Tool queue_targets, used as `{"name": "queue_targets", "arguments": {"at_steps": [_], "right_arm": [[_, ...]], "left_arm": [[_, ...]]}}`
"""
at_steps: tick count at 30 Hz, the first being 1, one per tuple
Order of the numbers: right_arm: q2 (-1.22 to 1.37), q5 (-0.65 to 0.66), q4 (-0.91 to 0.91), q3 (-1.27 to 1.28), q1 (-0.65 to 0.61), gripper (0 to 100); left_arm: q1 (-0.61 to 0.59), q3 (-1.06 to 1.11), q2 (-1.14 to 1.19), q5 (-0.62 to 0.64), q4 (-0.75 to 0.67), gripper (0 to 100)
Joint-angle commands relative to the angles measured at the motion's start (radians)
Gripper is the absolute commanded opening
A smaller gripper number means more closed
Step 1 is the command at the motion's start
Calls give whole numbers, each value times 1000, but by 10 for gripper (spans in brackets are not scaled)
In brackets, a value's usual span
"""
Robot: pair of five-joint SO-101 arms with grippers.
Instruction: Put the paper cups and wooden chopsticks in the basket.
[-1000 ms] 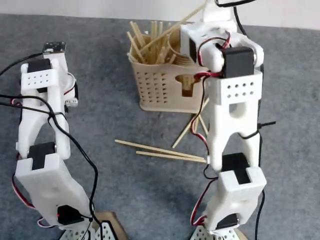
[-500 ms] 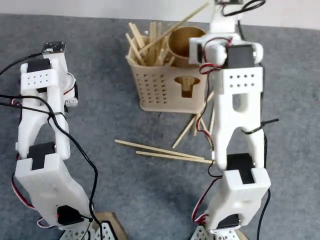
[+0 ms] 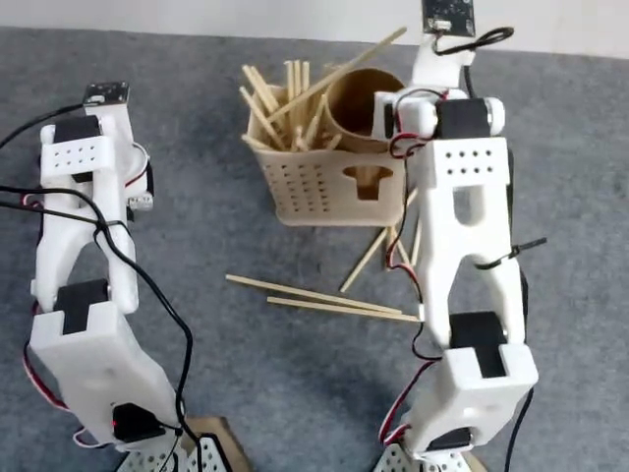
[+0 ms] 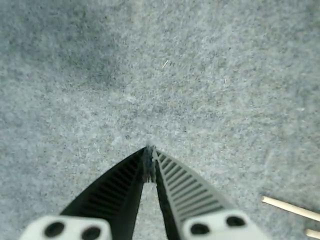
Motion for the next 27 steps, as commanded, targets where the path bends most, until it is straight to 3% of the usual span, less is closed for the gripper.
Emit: {"name": "queue_targets", "arguments": {"at_steps": [1, 4, 10, 17, 27], "right_arm": [[56, -26, 41, -47, -53, 6], [59, -114, 102, -177, -77, 5], [62, -129, 209, -390, -174, 5], [56, -129, 232, -421, -243, 5], [65, -157, 254, -409, -245, 5]], "left_arm": [[16, -2, -25, 6, -11, 28], [16, -2, -25, 6, -11, 28], [15, -2, -25, 6, -11, 28], [15, -2, -25, 6, -11, 28], [-2, -2, -25, 6, -11, 28]]}}
